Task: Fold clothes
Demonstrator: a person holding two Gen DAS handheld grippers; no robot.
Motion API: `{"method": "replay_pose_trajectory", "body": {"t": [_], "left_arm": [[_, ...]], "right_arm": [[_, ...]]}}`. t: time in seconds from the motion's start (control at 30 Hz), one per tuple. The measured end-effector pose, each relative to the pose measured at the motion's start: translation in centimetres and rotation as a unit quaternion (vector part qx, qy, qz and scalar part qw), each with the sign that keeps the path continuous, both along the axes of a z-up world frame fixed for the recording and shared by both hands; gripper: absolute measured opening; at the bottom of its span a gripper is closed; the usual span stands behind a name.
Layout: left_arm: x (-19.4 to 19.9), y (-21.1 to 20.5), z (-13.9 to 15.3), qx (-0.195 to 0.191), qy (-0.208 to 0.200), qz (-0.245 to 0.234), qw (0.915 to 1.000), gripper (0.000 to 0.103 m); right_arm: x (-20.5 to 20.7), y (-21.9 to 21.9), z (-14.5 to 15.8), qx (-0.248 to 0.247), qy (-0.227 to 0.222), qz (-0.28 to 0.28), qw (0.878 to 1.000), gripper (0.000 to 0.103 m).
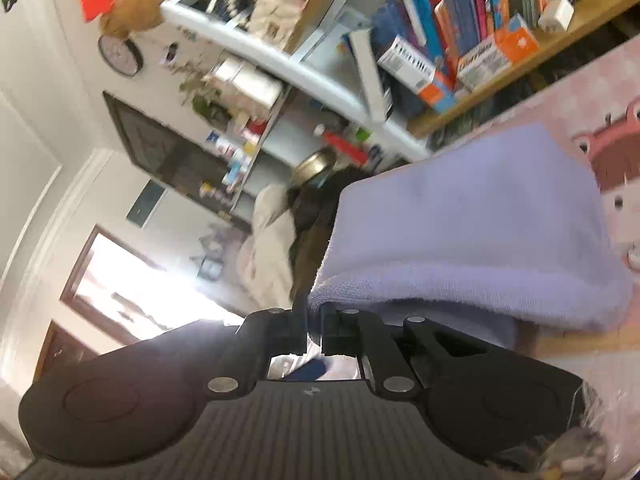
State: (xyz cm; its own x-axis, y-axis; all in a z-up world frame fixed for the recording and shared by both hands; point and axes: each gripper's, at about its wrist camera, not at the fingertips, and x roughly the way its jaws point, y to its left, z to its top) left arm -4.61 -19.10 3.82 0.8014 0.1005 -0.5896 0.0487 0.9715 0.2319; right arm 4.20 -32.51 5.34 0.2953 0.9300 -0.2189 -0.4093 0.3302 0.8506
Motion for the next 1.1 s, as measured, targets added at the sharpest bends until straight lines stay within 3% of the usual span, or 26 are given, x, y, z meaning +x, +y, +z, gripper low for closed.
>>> {"method": "replay_pose_trajectory", "body": {"t": [0.13, 0.33, 0.37, 0.43, 0.47, 0.5, 0.53, 0.6, 0.67, 0.77, 0.83, 0.93, 1.1], "left_arm": [[-0.5, -1.9, -0.7, -0.01, 0.005, -0.019, 0.9998, 0.098], [-0.9, -2.3, -1.4, -0.03, 0.015, 0.017, 0.9993, 0.097], [-1.0, -2.0, -1.4, -0.032, 0.015, 0.024, 0.9991, 0.091], [-1.3, -1.4, -1.5, -0.037, 0.015, 0.038, 0.9985, 0.066], [-1.3, -0.9, -1.5, -0.041, 0.016, 0.047, 0.9979, 0.046], [-1.3, -0.4, -1.6, -0.045, 0.017, 0.055, 0.9973, 0.036], [-1.4, 0.1, -1.5, -0.051, 0.017, 0.061, 0.9967, 0.032], [-1.7, 0.9, -1.6, -0.059, 0.014, 0.07, 0.9957, 0.02], [-1.9, 1.4, -1.5, -0.065, 0.008, 0.075, 0.995, 0.016], [-2.1, 1.9, -1.3, -0.067, 0.0, 0.074, 0.995, 0.012], [-2.1, 2.0, -1.0, -0.065, -0.004, 0.069, 0.9955, 0.011], [-2.0, 2.0, -0.7, -0.058, -0.011, 0.061, 0.9964, 0.01], [-2.5, 2.2, 0.1, -0.044, -0.021, 0.056, 0.9972, 0.009]], "right_arm": [[-2.3, -0.5, 0.5, -0.011, -0.009, 0.016, 1.0, 0.006], [-4.7, -1.9, -0.5, -0.004, 0.016, 0.023, 1.0, 0.006], [-4.9, -2.0, -0.7, -0.002, 0.02, 0.022, 1.0, 0.006], [-5.2, -2.6, -0.9, -0.003, 0.025, 0.012, 1.0, 0.009], [-5.3, -2.8, -1.0, -0.005, 0.026, 0.007, 1.0, 0.01], [-5.3, -3.2, -1.0, -0.01, 0.025, 0.0, 1.0, 0.013], [-5.4, -3.5, -1.1, -0.016, 0.025, -0.006, 1.0, 0.028], [-5.7, -4.5, -1.6, -0.033, 0.032, -0.023, 0.999, 0.047], [-5.8, -6.0, -3.3, -0.046, 0.069, -0.048, 0.995, 0.047], [-5.9, -8.3, -6.3, -0.056, 0.146, -0.091, 0.983, 0.049], [-5.9, -9.6, -8.7, -0.051, 0.218, -0.125, 0.967, 0.053], [-6.1, -10.7, -10.8, -0.013, 0.282, -0.167, 0.945, 0.059], [-5.5, -9.9, -12.2, 0.03, 0.326, -0.185, 0.927, 0.061]]}}
